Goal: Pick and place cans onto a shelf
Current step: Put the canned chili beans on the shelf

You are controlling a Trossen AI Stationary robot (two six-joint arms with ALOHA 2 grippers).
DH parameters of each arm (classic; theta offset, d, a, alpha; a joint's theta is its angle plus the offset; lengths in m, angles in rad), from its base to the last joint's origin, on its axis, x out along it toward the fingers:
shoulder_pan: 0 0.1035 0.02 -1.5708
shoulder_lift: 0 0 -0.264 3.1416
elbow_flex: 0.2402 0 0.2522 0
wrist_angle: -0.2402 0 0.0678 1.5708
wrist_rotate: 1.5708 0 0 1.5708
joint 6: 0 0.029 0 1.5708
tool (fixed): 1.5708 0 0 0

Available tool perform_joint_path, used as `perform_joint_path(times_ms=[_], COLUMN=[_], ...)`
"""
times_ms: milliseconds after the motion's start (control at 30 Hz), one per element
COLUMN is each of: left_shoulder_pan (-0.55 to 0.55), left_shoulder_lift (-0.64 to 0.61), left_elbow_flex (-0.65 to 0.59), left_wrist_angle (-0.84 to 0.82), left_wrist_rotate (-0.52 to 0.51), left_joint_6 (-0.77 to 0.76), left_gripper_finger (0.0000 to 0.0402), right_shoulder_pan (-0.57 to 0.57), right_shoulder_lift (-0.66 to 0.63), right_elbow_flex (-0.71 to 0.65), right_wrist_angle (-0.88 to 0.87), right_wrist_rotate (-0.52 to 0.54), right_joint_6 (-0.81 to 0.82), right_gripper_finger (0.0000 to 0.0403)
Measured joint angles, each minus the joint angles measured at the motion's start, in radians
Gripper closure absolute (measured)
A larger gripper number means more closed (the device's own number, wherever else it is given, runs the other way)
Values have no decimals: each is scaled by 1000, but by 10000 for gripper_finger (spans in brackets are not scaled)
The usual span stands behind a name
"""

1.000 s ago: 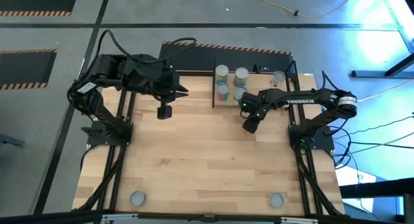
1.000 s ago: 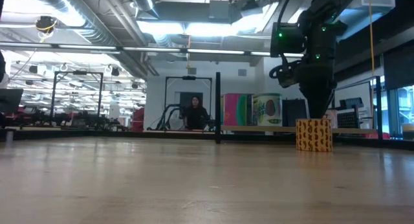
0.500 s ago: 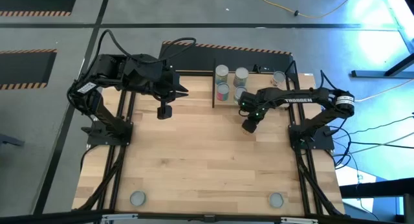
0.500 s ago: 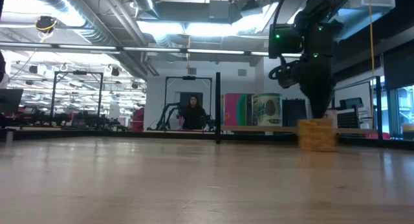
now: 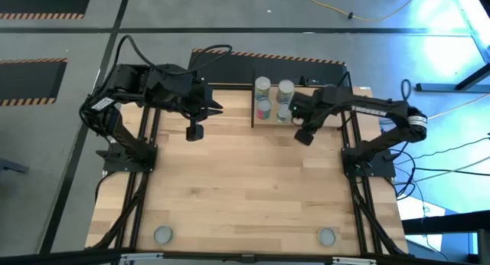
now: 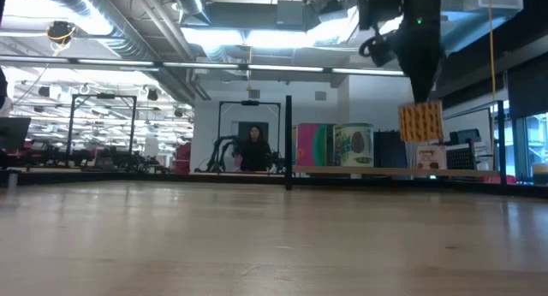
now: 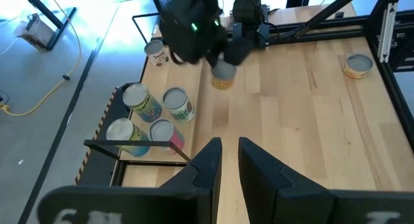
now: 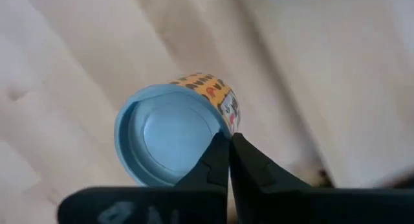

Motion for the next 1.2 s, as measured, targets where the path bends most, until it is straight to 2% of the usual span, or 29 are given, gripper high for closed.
perform_joint_path(times_ms=[100, 267, 700, 900, 1033, 1200], left_shoulder_pan=[0, 0, 0, 0, 0, 0], left_shoulder_lift=[0, 0, 0, 0, 0, 0], left_elbow_flex=[0, 0, 0, 0, 0, 0], left_wrist_angle=[0, 0, 0, 0, 0, 0], left_wrist_rotate=[0, 0, 0, 0, 0, 0], left_joint_6=[0, 0, -1, -1, -2, -2], left_gripper_finger=[357, 357, 357, 357, 357, 357], right_shoulder_pan=[-49, -175, -485, -551, -581, -609], right_shoulder_lift=[-27, -47, -24, 41, 100, 185], right_elbow_flex=[45, 80, 67, 67, 67, 66], right_wrist_angle=[-32, -6, 199, 278, 360, 365], right_wrist_rotate=[45, 58, 46, 39, -14, 17], right_joint_6=[-1, -52, -107, -108, -104, -82], right_gripper_finger=[398, 400, 401, 401, 401, 401])
